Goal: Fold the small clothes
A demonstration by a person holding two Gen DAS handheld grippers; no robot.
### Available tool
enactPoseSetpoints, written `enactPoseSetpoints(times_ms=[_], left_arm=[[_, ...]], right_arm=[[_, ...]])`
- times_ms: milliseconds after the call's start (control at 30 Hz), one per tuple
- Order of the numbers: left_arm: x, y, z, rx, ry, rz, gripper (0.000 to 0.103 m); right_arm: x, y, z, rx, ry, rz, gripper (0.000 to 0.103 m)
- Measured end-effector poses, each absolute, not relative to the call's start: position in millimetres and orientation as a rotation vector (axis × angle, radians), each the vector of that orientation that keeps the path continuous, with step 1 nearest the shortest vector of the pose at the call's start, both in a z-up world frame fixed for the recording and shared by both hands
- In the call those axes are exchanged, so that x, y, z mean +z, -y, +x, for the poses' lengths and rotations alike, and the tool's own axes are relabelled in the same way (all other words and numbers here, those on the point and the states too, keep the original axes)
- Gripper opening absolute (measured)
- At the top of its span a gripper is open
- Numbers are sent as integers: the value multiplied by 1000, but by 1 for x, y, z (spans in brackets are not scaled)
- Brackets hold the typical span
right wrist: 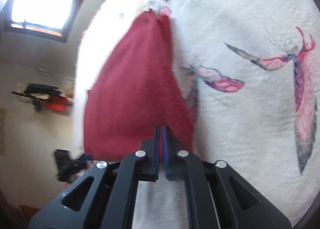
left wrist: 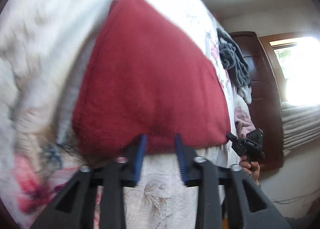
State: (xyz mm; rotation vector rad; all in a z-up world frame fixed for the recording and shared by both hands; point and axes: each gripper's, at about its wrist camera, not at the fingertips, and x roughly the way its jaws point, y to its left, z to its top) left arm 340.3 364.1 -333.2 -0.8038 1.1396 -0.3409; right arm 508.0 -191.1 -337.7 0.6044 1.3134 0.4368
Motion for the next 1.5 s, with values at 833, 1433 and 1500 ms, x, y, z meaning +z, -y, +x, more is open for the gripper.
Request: enactPoseSetpoints(times_ms=[833, 1433, 1500], left_arm=[[-290, -495, 243, -257, -988, -967, 83], [-340, -533, 242, -262, -750, -1198, 85], [-350, -535, 241, -265, -740, -1222, 85]], right_arm=[[-288, -185, 324, 698, -862, -820, 81], [-318, -264, 328, 761, -864, -899, 81], [-323, -267, 329, 757, -868, -912, 81]])
